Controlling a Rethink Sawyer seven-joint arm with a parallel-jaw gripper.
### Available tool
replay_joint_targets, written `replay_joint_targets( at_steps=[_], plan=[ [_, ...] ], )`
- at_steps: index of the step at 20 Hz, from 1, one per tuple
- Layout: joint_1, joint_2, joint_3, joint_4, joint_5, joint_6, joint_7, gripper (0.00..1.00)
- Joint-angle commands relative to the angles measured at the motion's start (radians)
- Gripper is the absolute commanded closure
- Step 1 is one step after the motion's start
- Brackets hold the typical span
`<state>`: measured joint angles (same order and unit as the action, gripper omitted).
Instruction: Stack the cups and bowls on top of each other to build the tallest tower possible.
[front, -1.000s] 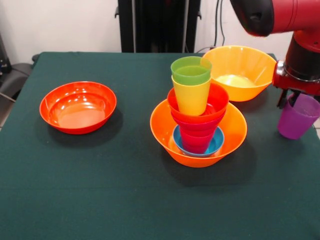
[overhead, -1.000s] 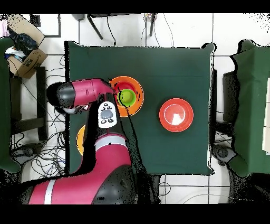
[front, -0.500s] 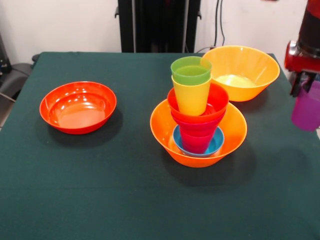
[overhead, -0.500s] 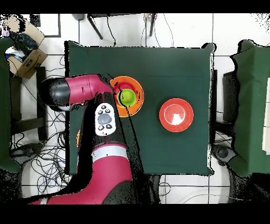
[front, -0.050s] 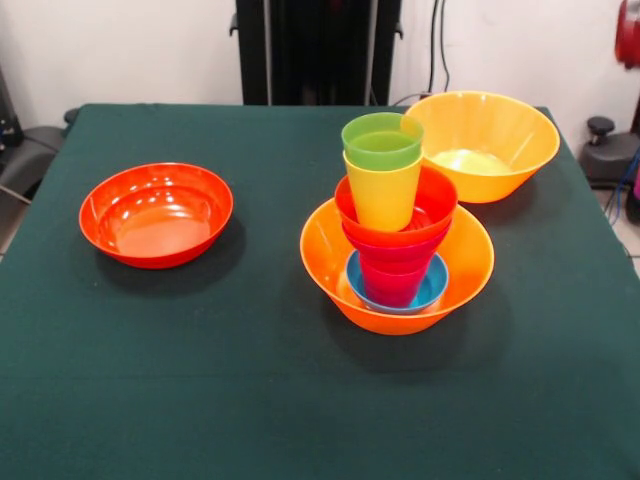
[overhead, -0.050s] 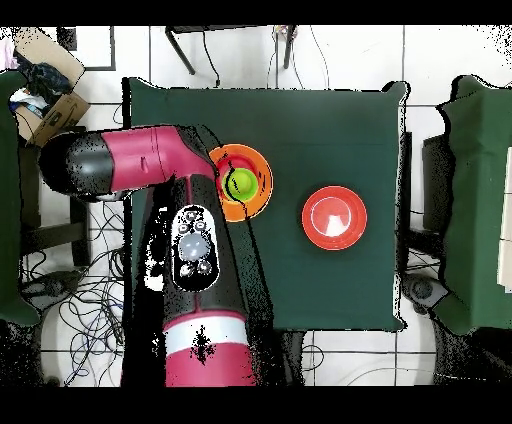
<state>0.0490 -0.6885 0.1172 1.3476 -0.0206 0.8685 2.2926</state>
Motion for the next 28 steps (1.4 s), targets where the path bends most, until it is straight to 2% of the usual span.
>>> replay_joint_targets(
  at_steps=[1, 11, 22, 25, 28],
  plan=[
    [-0.067, -0.07, 0.014, -0.043, 0.003, 0.223, -0.038, 1.0],
    [-0.154, -0.081, 0.065, -0.207, -0.024, 0.472, -0.117, 1.0],
    [-0.255, -0.125, 0.111, -0.168, -0.036, 0.483, -0.247, 1.0],
    [-0.277, -0.166, 0.115, -0.094, -0.03, 0.452, -0.275, 1.0],
    [-0.298, -0.171, 0.126, -0.062, -0.036, 0.424, -0.304, 1.0]
  ],
)
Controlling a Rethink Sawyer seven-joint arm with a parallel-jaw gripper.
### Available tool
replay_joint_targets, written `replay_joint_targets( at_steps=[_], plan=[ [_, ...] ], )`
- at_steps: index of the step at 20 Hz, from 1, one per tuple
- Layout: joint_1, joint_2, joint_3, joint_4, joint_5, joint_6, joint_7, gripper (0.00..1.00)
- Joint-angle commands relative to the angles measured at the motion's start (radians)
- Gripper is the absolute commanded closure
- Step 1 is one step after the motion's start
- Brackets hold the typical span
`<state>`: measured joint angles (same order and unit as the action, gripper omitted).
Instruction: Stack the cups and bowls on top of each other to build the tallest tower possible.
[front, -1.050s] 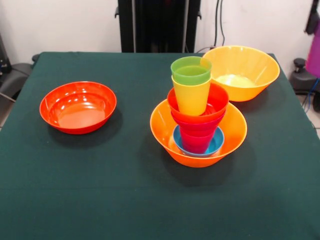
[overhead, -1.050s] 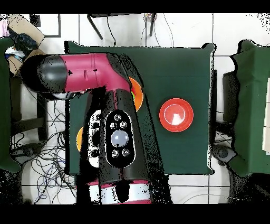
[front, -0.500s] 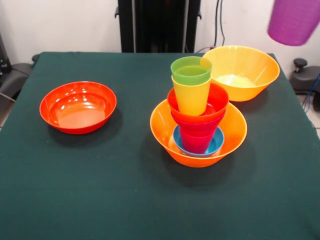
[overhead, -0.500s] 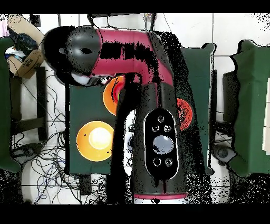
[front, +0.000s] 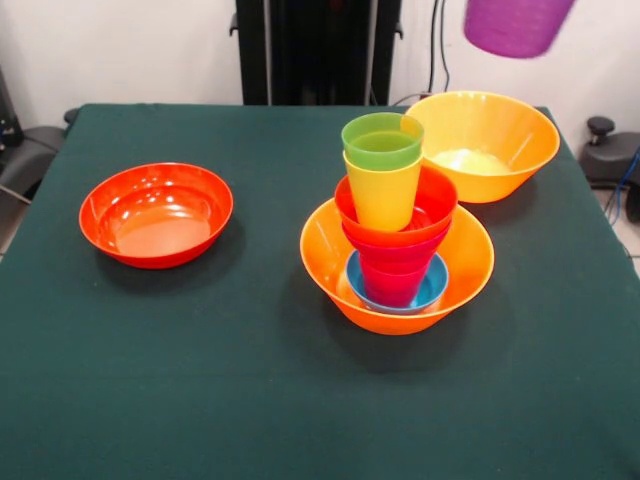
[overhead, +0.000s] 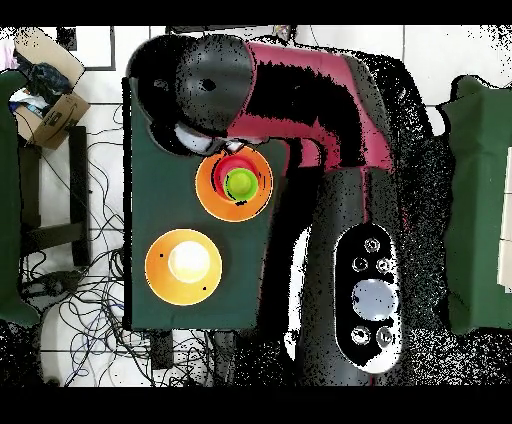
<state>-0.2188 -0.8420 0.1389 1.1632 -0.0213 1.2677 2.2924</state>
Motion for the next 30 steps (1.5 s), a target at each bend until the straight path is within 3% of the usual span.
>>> replay_joint_targets(
  at_steps=[1, 6, 15, 30],
  plan=[
    [-0.036, -0.017, 0.107, 0.126, -0.039, 0.02, -0.31, 1.0],
    [-0.07, -0.016, 0.124, 0.152, -0.056, -0.005, -0.35, 1.0],
    [-0.111, 0.029, 0.148, 0.099, -0.096, 0.001, -0.391, 1.0],
    [-0.154, 0.044, 0.182, 0.092, -0.106, -0.005, -0.416, 1.0]
  ],
)
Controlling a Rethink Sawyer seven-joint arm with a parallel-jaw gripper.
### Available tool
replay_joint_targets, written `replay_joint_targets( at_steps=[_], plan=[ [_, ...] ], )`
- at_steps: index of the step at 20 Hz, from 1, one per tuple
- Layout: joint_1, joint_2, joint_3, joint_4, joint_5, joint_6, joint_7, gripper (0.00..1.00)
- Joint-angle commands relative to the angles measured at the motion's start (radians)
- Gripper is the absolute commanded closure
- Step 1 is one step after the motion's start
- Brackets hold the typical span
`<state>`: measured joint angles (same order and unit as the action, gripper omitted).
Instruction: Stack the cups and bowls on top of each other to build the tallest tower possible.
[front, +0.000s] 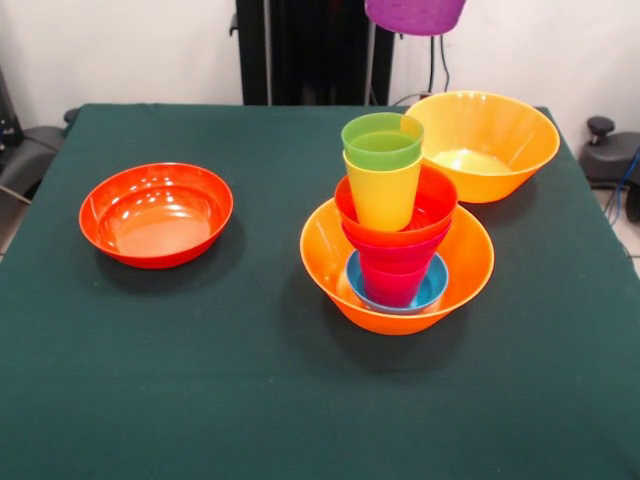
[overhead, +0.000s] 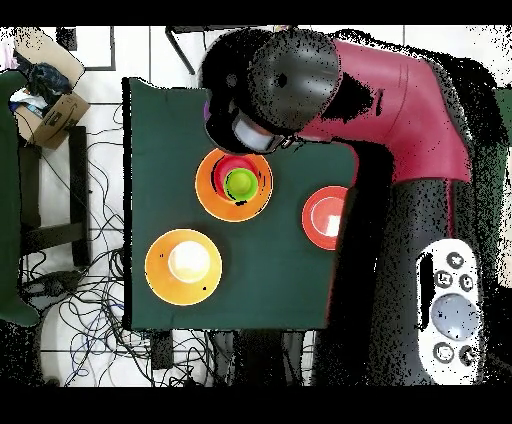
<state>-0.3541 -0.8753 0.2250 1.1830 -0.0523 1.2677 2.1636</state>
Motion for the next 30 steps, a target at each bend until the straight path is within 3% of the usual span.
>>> replay_joint_targets(
  at_steps=[1, 30],
  plan=[
    [-0.021, 0.077, 0.097, 0.073, -0.078, -0.004, -0.289, 1.0],
    [-0.062, 0.122, 0.156, 0.042, -0.158, -0.042, -0.308, 1.0]
  ],
)
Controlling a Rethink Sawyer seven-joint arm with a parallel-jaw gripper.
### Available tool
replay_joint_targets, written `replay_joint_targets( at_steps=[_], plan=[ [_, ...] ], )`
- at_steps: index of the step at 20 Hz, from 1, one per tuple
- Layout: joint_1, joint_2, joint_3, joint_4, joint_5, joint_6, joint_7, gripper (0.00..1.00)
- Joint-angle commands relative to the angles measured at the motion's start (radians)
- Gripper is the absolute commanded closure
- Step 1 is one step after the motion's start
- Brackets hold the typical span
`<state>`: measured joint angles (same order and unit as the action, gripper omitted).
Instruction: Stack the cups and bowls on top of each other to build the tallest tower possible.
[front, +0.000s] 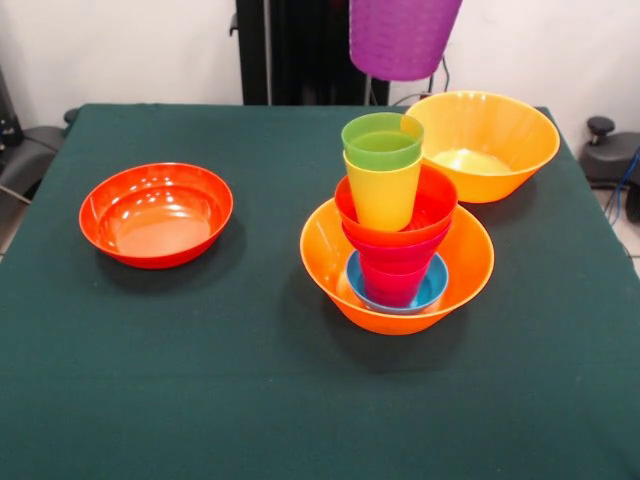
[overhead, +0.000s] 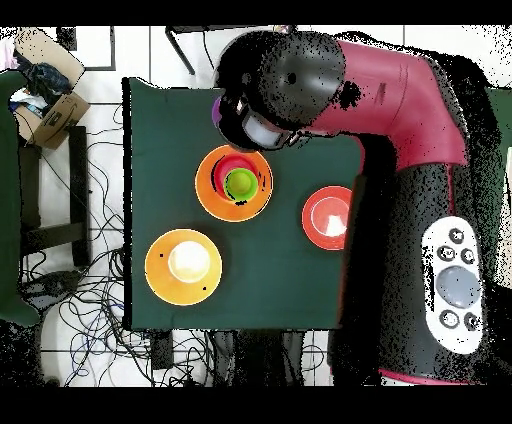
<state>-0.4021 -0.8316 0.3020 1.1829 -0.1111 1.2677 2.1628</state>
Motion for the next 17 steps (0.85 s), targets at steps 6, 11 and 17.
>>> replay_joint_targets(
  at_steps=[6, 11, 17],
  plan=[
    [-0.027, 0.062, 0.095, 0.066, -0.119, -0.074, -0.303, 1.0],
    [-0.033, 0.082, 0.109, 0.045, -0.139, -0.091, -0.301, 1.0],
    [-0.04, 0.085, 0.121, 0.04, -0.145, -0.093, -0.301, 1.0]
  ],
)
